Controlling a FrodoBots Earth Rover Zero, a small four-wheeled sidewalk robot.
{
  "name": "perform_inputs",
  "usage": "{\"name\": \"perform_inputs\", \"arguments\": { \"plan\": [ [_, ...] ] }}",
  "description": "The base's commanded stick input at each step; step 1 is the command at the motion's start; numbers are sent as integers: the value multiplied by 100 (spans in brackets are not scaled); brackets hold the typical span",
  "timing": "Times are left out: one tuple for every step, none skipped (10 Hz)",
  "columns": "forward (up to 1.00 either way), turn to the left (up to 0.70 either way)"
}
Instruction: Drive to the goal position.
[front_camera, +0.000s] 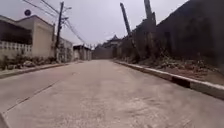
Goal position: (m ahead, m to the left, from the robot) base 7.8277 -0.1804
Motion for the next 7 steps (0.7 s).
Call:
{"name": "perform_inputs", "arguments": {
  "plan": [
    [100, 14],
    [100, 28],
    [100, 40],
    [100, 38],
    [100, 31],
    [100, 23],
    [100, 16]
  ]
}}
